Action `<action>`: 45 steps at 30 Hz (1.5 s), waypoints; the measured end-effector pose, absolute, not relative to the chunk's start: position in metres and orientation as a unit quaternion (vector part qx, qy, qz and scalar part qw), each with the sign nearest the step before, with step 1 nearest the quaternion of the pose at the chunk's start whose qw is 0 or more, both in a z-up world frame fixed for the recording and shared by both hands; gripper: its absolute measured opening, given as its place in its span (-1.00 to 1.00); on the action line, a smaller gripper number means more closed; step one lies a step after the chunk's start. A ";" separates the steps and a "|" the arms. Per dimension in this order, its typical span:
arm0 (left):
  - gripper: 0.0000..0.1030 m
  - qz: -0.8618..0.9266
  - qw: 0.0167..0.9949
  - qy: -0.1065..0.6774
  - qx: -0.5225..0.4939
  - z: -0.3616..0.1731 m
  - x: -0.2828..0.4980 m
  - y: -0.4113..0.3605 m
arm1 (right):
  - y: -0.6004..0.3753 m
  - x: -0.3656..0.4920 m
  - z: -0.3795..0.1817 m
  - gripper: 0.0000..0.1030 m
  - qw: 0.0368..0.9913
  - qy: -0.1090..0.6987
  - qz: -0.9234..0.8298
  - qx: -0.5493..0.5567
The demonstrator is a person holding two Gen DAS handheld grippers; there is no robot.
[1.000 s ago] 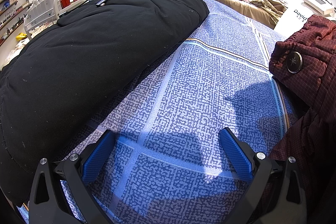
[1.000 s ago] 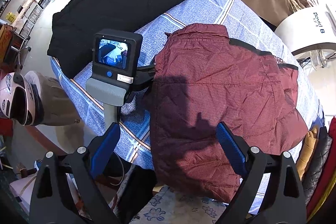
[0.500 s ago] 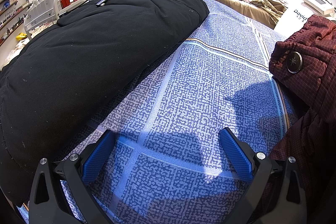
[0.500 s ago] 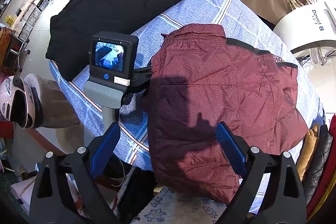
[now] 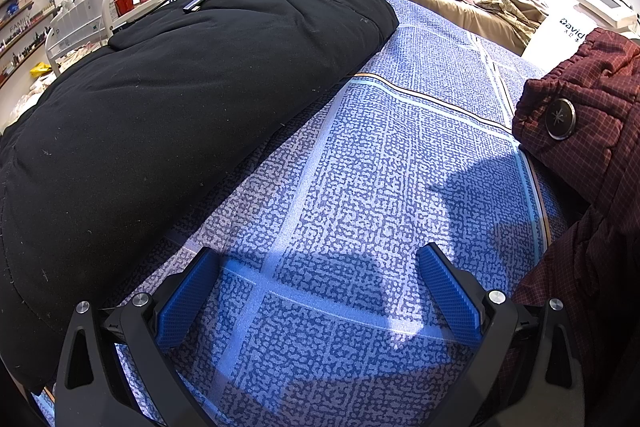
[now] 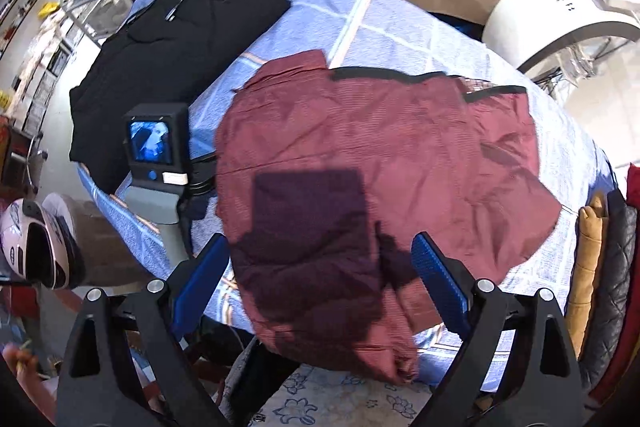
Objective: Fold large clothes
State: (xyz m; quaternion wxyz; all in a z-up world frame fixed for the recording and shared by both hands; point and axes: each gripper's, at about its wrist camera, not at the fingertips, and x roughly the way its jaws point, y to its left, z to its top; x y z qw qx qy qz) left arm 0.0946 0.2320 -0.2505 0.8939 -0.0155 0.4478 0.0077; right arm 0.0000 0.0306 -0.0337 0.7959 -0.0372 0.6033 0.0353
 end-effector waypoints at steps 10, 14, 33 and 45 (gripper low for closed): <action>0.91 0.008 0.894 0.448 -0.014 -0.251 0.095 0.232 | -0.088 -0.007 -0.020 0.77 0.814 0.580 -0.018 -0.019; 0.91 0.008 0.894 0.448 -0.015 -0.254 0.091 0.233 | -0.125 -0.001 -0.023 0.77 0.809 0.587 -0.033 -0.011; 0.88 0.132 0.872 0.470 0.033 -0.100 -0.012 0.230 | -0.110 0.119 -0.110 0.77 0.741 0.657 0.126 -0.058; 0.88 0.029 0.867 0.496 -0.041 -0.094 -0.020 0.200 | -0.120 0.122 -0.125 -0.80 0.715 0.676 0.172 0.053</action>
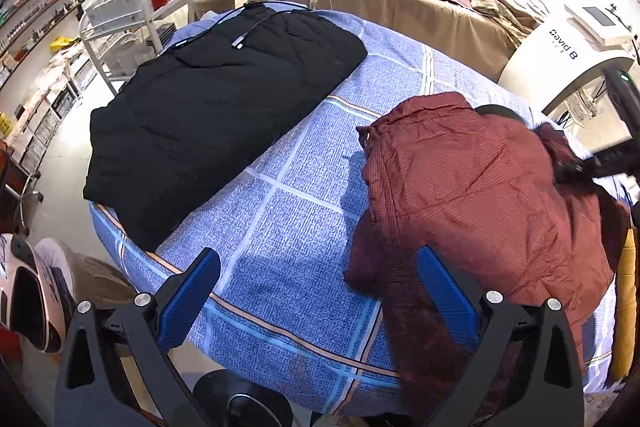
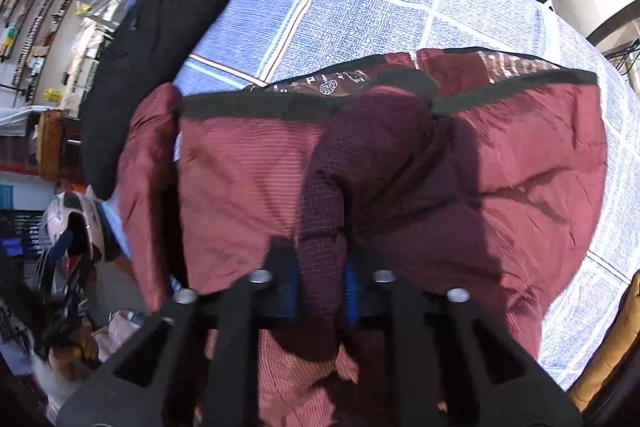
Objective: Fold large clothes
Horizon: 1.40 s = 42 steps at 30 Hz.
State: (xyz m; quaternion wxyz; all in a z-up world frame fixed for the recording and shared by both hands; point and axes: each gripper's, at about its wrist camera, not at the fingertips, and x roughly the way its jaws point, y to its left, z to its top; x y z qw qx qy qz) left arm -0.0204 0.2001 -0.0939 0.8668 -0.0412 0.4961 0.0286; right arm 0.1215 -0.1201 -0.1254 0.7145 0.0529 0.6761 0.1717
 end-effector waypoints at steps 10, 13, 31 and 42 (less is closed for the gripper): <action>0.88 -0.013 0.874 0.485 -0.028 -0.075 -0.001 0.190 | -0.215 -0.062 -0.110 -0.85 0.658 0.744 0.102 0.049; 0.88 -0.032 0.874 0.485 -0.030 -0.075 0.004 0.183 | -0.243 -0.130 -0.139 -0.84 0.613 0.788 0.049 0.031; 0.88 -0.124 0.808 0.557 -0.148 -0.138 0.020 0.140 | -0.139 0.027 -0.007 0.53 0.790 0.583 0.185 -0.046; 0.63 -0.132 0.777 0.562 -0.253 -0.176 -0.004 0.124 | -0.018 0.118 -0.201 0.19 0.603 0.719 0.262 -0.227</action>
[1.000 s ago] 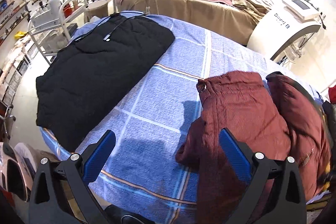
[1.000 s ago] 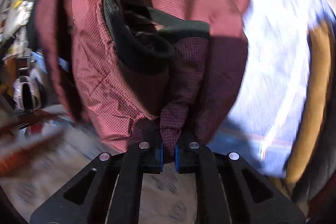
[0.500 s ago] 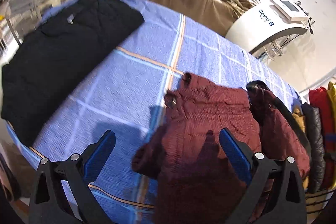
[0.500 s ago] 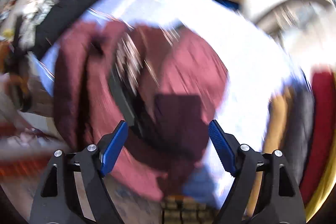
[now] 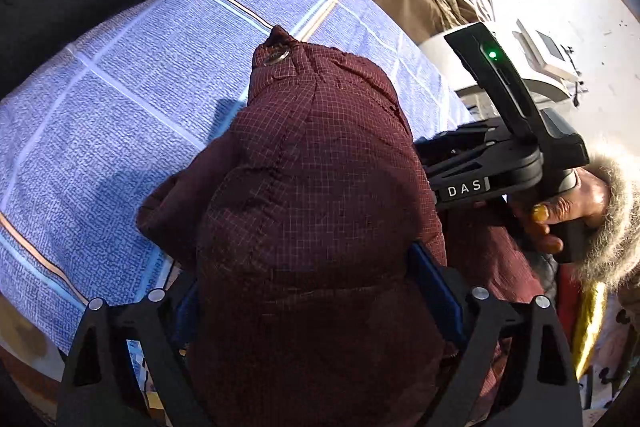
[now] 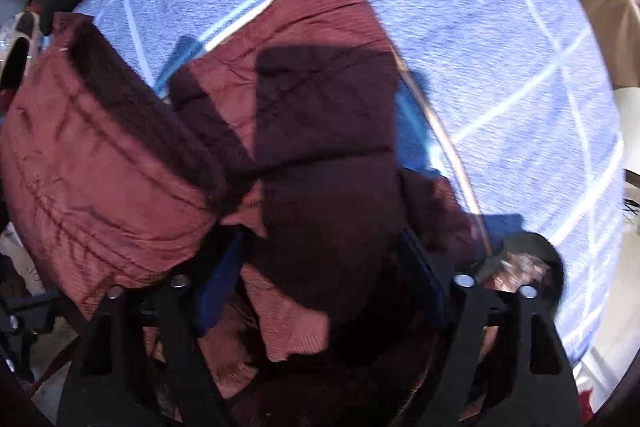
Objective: Fold large clothes
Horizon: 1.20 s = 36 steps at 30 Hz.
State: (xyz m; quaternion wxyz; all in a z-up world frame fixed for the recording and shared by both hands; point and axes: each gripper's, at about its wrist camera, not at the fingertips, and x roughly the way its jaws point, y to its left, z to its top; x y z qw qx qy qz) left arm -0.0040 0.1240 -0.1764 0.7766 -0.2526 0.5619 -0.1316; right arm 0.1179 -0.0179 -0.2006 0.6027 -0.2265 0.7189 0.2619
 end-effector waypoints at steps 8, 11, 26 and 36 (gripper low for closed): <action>-0.48 -0.148 0.801 0.533 -0.227 -0.124 0.009 0.115 | -0.062 0.126 -0.106 -0.83 0.701 0.656 0.256 -0.110; -0.79 -0.137 0.848 0.475 -0.191 -0.065 0.021 0.123 | -0.111 0.135 -0.017 -0.84 0.782 0.576 0.233 -0.050; -0.79 0.008 0.945 0.301 -0.123 0.126 0.061 0.255 | -0.397 0.132 0.196 -0.87 0.915 0.390 -0.035 0.092; 0.61 0.088 0.867 0.449 -0.196 -0.008 0.097 0.279 | -0.409 0.136 0.047 0.03 0.855 0.498 -0.070 0.123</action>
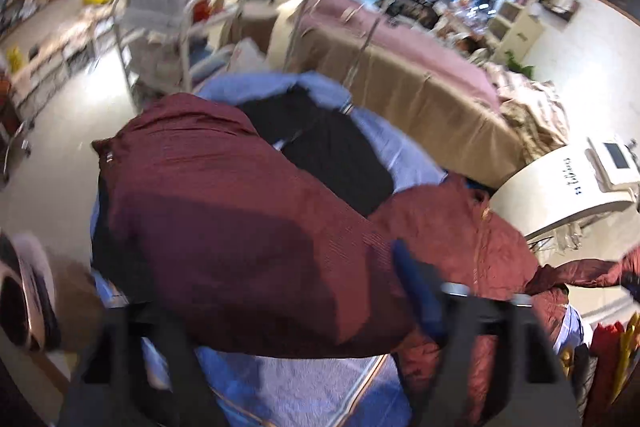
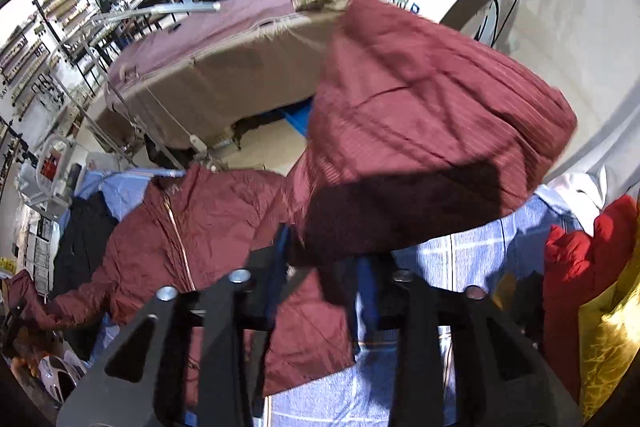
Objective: Fold large clothes
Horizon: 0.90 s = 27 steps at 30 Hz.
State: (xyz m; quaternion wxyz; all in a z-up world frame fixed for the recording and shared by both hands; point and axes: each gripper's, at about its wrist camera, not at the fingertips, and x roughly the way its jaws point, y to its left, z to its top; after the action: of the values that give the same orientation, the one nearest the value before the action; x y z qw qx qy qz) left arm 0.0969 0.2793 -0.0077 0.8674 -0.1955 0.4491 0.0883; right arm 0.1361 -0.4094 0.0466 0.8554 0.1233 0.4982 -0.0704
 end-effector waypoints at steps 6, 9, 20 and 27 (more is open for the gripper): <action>0.70 0.117 0.825 0.494 -0.246 -0.058 0.042 0.286 | -0.410 0.096 -0.010 0.36 0.823 0.548 -0.095 0.120; 0.70 0.149 0.828 0.499 -0.206 -0.063 0.026 0.282 | -0.381 0.075 -0.034 0.36 0.804 0.579 -0.058 0.127; 0.88 0.175 0.834 0.520 -0.055 -0.066 -0.028 0.261 | -0.202 0.004 -0.181 0.36 0.701 0.692 0.123 0.125; 0.88 0.149 0.834 0.527 -0.065 -0.070 -0.057 0.249 | -0.141 -0.016 -0.171 -0.85 0.696 0.688 0.191 0.072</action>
State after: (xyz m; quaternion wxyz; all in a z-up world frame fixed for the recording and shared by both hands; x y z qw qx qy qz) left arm -0.0570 0.2493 -0.0699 0.8339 -0.0653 0.5273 0.1495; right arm -0.0159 -0.1412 -0.1710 0.6960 0.0723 0.6882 0.1914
